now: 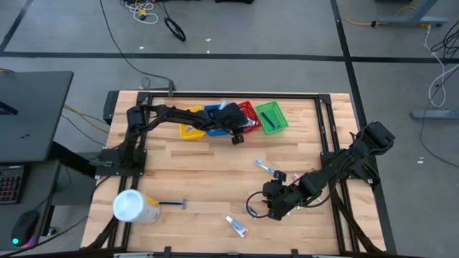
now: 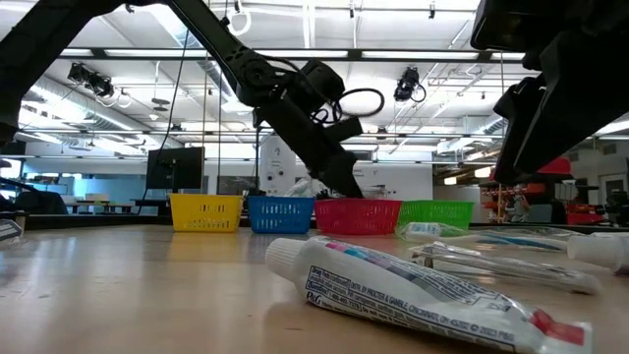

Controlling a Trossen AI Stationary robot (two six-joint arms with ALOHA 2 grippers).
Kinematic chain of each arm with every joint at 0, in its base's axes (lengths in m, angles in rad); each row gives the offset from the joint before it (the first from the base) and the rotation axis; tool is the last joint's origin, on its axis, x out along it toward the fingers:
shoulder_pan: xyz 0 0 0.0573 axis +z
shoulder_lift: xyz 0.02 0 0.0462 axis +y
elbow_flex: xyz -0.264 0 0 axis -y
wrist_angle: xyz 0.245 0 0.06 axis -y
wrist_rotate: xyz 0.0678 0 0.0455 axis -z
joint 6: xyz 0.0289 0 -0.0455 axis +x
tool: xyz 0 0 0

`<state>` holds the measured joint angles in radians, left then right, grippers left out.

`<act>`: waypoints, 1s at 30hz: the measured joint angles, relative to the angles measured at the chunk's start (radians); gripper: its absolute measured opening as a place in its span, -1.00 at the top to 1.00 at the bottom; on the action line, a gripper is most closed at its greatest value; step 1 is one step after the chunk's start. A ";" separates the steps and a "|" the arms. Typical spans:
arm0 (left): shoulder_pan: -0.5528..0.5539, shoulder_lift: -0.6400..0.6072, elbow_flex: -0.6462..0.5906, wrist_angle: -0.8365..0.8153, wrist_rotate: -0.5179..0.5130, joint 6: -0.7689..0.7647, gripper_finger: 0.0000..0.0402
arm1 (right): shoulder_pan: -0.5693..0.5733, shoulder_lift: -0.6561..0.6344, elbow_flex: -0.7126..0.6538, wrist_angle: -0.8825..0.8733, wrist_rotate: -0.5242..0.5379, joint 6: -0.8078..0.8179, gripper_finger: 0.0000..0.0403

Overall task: Pick & Place Travel size toiletries
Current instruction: Put the top left toothpaste into the red bin, then put the razor blade into the green bin

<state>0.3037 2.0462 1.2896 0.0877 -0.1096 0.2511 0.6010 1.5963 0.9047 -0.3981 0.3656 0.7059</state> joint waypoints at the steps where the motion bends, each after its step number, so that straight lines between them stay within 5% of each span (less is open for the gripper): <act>1: 0.003 0.001 0.000 -0.006 0.000 0.012 0.25 | 0.000 0.000 0.000 -0.001 0.000 0.000 -0.03; 15: -0.026 -0.028 0.070 -0.079 -0.099 0.029 0.02 | 0.000 0.000 0.000 -0.001 0.000 -0.015 -0.03; 30: -0.166 -0.412 0.043 -0.457 -0.131 -0.086 0.07 | -0.006 -0.003 0.000 -0.131 0.078 0.022 -0.03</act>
<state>0.1373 1.6341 1.3321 -0.3695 -0.2402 0.1651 0.5951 1.5936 0.9047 -0.5292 0.4438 0.7275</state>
